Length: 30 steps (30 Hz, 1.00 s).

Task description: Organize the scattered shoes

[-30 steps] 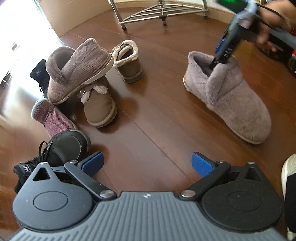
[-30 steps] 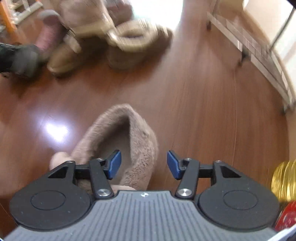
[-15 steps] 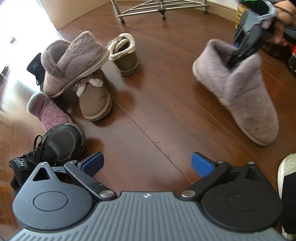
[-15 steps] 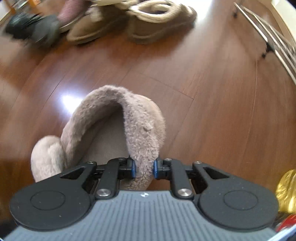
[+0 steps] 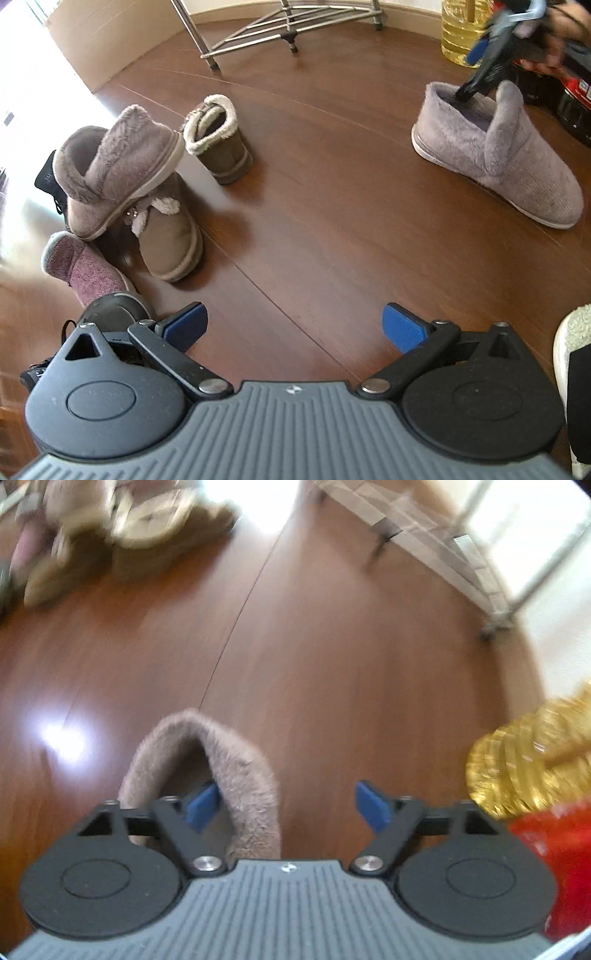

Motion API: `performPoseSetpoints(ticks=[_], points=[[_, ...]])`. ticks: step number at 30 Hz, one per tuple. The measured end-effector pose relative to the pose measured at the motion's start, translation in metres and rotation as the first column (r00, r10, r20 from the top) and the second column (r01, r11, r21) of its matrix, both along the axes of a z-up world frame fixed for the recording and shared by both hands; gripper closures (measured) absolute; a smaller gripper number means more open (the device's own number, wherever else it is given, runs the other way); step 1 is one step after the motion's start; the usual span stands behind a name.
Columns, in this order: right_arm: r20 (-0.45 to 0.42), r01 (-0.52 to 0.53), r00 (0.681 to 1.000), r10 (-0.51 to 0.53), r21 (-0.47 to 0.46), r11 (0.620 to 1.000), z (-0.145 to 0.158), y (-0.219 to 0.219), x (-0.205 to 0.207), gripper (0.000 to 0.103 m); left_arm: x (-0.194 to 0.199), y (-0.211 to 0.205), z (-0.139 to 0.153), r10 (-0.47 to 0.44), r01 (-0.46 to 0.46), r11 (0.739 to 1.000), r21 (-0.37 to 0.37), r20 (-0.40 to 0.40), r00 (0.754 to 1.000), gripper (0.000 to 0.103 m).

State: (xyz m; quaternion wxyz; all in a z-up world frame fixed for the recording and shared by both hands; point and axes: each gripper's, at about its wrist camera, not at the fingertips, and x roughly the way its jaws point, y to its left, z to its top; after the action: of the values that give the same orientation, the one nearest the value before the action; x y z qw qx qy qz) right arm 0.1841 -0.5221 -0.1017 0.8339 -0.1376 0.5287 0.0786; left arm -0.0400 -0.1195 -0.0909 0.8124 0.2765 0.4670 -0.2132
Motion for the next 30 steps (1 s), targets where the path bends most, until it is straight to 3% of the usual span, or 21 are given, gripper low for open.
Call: performPoseSetpoints(ticks=[2, 5, 9, 17, 19, 23, 30], points=[[0.051, 0.04, 0.998, -0.043, 0.069, 0.997, 0.022, -0.009, -0.034, 0.0, 0.003, 0.002, -0.004, 0.017, -0.017, 1.0, -0.003, -0.025, 1.0, 0.001], [0.048, 0.031, 0.998, -0.039, 0.161, 0.987, 0.026, -0.009, -0.089, 0.001, 0.006, 0.002, -0.012, 0.02, -0.02, 1.0, 0.0, -0.055, 0.998, 0.001], [0.012, 0.017, 1.0, -0.018, 0.086, 0.996, -0.013, 0.014, -0.125, 0.001, 0.004, -0.008, -0.019, -0.015, 0.015, 1.0, 0.0, -0.08, 0.997, 0.001], [0.055, 0.178, 0.983, -0.178, 0.005, 0.984, -0.064, 0.046, -0.121, 0.002, 0.0, -0.009, -0.016, -0.035, 0.035, 0.999, -0.006, -0.058, 0.998, 0.001], [0.088, 0.213, 0.973, -0.214, 0.026, 0.977, -0.063, 0.046, -0.12, 0.021, 0.001, -0.006, -0.016, -0.019, 0.019, 1.0, -0.002, -0.062, 0.998, 0.001], [0.127, 0.309, 0.941, -0.314, 0.058, 0.949, -0.066, 0.038, -0.104, 0.027, 0.002, -0.004, -0.017, -0.001, 0.001, 1.0, 0.005, -0.07, 0.998, 0.001], [0.166, 0.301, 0.939, -0.301, 0.029, 0.953, -0.074, 0.028, -0.089, 0.026, 0.002, 0.0, -0.011, 0.003, -0.003, 1.0, 0.003, -0.05, 0.999, 0.001]])
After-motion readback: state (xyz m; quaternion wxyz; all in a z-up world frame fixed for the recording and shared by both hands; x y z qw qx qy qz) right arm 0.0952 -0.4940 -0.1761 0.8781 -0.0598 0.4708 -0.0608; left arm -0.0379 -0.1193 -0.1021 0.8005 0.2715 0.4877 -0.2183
